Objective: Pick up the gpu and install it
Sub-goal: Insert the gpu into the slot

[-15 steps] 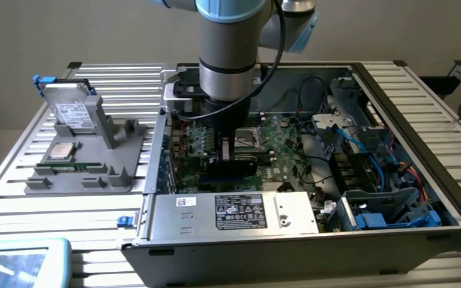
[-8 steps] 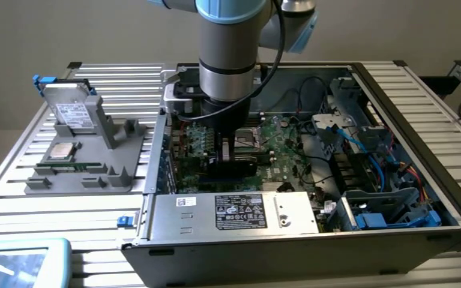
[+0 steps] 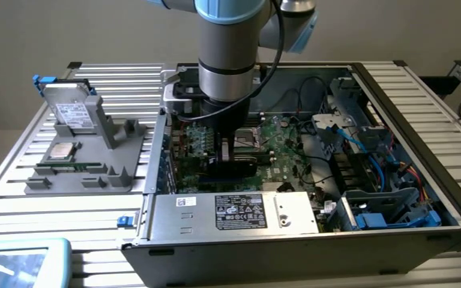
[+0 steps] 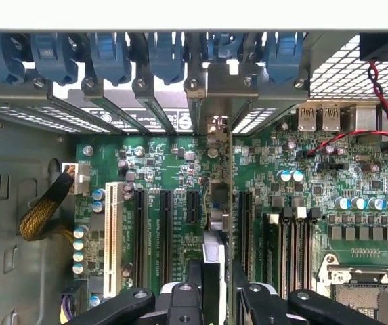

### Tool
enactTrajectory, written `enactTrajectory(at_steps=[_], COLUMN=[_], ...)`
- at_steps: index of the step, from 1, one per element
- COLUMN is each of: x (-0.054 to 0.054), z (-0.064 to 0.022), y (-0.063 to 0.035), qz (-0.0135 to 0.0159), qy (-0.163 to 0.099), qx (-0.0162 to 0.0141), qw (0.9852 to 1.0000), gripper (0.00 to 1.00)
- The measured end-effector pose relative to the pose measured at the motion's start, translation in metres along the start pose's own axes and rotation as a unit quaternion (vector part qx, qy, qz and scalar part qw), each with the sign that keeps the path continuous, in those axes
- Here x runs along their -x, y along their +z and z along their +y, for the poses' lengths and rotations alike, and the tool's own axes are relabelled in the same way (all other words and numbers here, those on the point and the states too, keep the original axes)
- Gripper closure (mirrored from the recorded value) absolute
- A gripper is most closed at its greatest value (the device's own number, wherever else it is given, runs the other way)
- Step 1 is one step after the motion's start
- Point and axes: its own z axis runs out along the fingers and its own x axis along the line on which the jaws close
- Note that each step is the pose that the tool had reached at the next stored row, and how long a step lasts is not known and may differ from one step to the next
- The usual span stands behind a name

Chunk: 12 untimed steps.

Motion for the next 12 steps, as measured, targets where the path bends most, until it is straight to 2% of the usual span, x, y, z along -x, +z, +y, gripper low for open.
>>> enactTrajectory(at_steps=[12], x=[0.0], z=[-0.0002], y=[0.0], qz=[-0.002], qy=[0.001], qx=[0.0], qw=[1.0], gripper=[0.73])
